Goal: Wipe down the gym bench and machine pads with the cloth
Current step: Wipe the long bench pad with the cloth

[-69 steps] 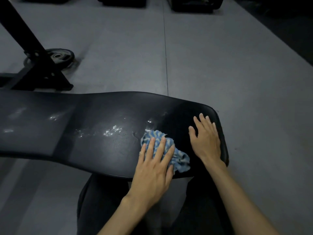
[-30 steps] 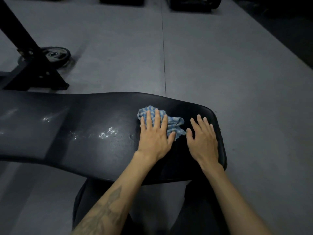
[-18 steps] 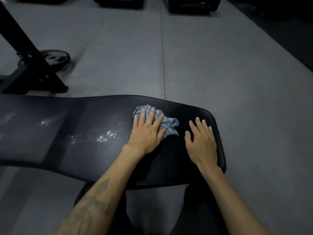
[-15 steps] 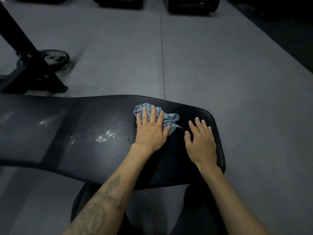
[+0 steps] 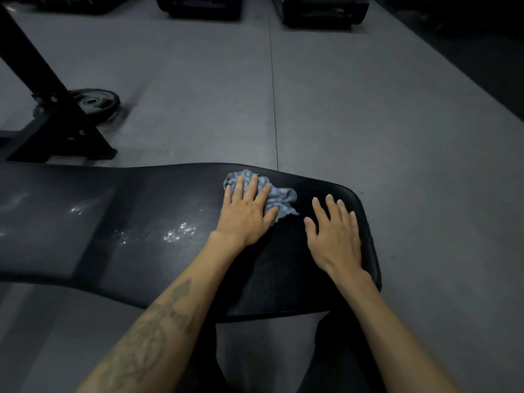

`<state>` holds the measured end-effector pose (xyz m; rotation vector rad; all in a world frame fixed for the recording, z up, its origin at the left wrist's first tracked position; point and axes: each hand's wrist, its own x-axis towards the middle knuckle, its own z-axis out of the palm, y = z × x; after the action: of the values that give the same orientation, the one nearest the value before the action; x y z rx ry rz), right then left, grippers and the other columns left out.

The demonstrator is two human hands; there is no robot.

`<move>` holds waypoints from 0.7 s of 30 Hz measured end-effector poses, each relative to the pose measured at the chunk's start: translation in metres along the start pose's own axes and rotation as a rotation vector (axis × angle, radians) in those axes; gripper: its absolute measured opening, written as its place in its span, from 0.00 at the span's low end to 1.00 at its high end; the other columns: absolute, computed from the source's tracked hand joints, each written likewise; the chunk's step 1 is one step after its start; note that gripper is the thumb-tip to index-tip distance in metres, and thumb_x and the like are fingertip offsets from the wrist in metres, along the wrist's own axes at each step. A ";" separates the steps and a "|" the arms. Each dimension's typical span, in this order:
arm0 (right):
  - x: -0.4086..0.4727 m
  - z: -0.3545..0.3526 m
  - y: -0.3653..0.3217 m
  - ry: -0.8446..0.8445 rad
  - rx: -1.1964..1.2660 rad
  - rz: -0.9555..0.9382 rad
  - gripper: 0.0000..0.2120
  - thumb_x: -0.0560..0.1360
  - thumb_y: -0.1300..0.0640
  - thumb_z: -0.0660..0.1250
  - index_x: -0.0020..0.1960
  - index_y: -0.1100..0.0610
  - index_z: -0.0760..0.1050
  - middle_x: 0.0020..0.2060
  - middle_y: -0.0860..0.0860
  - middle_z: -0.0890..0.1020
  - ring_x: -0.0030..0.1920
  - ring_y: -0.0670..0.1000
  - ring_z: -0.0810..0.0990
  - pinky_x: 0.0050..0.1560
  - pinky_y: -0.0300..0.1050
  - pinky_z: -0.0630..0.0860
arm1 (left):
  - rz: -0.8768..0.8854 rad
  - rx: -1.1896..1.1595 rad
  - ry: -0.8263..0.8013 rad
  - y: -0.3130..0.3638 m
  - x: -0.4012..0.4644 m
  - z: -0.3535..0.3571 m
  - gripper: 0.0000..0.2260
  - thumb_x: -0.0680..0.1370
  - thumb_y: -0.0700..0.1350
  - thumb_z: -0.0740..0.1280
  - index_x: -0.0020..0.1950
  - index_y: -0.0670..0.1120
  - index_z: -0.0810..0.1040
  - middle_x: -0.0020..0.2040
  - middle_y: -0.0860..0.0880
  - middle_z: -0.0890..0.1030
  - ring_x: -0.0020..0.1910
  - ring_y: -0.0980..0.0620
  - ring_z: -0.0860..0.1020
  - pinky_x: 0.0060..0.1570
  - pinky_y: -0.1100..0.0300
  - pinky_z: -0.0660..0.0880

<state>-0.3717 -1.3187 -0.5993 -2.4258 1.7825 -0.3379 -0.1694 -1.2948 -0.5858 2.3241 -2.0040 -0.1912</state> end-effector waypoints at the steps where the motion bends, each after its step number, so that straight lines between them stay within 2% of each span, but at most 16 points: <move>1: 0.000 -0.001 0.002 -0.006 0.001 -0.008 0.28 0.84 0.42 0.49 0.81 0.50 0.55 0.81 0.54 0.56 0.81 0.56 0.51 0.80 0.57 0.47 | -0.054 -0.023 0.005 0.008 0.005 0.000 0.30 0.84 0.63 0.49 0.84 0.52 0.51 0.85 0.46 0.47 0.83 0.39 0.42 0.79 0.40 0.40; 3: 0.001 -0.001 0.005 -0.014 0.003 -0.027 0.29 0.83 0.41 0.48 0.82 0.49 0.54 0.81 0.53 0.53 0.81 0.55 0.48 0.80 0.57 0.45 | -0.075 -0.043 0.022 0.021 0.005 0.001 0.29 0.85 0.61 0.49 0.84 0.52 0.51 0.85 0.46 0.46 0.83 0.39 0.41 0.79 0.39 0.39; 7: 0.001 0.001 0.006 -0.013 0.033 -0.036 0.32 0.81 0.40 0.44 0.82 0.49 0.54 0.82 0.52 0.52 0.81 0.53 0.46 0.80 0.57 0.45 | 0.201 -0.081 0.022 0.009 -0.026 0.005 0.29 0.83 0.64 0.46 0.83 0.57 0.55 0.84 0.52 0.50 0.83 0.45 0.43 0.80 0.46 0.39; 10: 0.001 0.001 0.005 -0.006 0.044 -0.022 0.30 0.82 0.40 0.47 0.81 0.50 0.55 0.82 0.52 0.52 0.81 0.53 0.47 0.80 0.56 0.45 | 0.336 -0.125 -0.034 -0.015 -0.031 0.002 0.33 0.79 0.65 0.41 0.83 0.57 0.56 0.84 0.54 0.51 0.83 0.49 0.45 0.81 0.51 0.40; 13: 0.000 0.000 0.004 -0.009 0.052 -0.011 0.29 0.83 0.41 0.51 0.81 0.49 0.55 0.82 0.51 0.52 0.81 0.52 0.46 0.81 0.56 0.44 | 0.220 -0.029 0.005 -0.020 0.000 0.002 0.30 0.83 0.62 0.45 0.83 0.53 0.54 0.84 0.49 0.51 0.83 0.44 0.47 0.80 0.47 0.45; 17: 0.001 0.001 0.003 -0.002 0.047 -0.003 0.29 0.83 0.41 0.51 0.81 0.49 0.56 0.82 0.51 0.52 0.81 0.52 0.46 0.81 0.55 0.44 | -0.049 -0.015 0.021 0.005 0.043 -0.001 0.28 0.86 0.57 0.49 0.84 0.48 0.51 0.84 0.44 0.48 0.83 0.38 0.44 0.79 0.41 0.41; 19: 0.003 0.003 0.003 0.006 0.049 -0.002 0.29 0.83 0.41 0.51 0.81 0.49 0.57 0.82 0.51 0.53 0.81 0.52 0.47 0.81 0.55 0.45 | -0.048 -0.016 0.016 0.016 0.046 0.000 0.28 0.86 0.57 0.49 0.84 0.48 0.51 0.84 0.44 0.48 0.82 0.37 0.43 0.79 0.40 0.40; 21: 0.003 0.005 0.003 0.016 0.058 -0.006 0.30 0.82 0.40 0.48 0.81 0.50 0.57 0.81 0.51 0.54 0.81 0.52 0.48 0.81 0.56 0.45 | 0.091 -0.024 0.017 0.016 0.034 0.003 0.28 0.85 0.59 0.49 0.84 0.50 0.52 0.84 0.46 0.49 0.83 0.40 0.43 0.80 0.42 0.40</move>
<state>-0.3721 -1.3228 -0.6040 -2.3963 1.7474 -0.4050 -0.1805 -1.3310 -0.5886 2.2070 -2.0826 -0.1888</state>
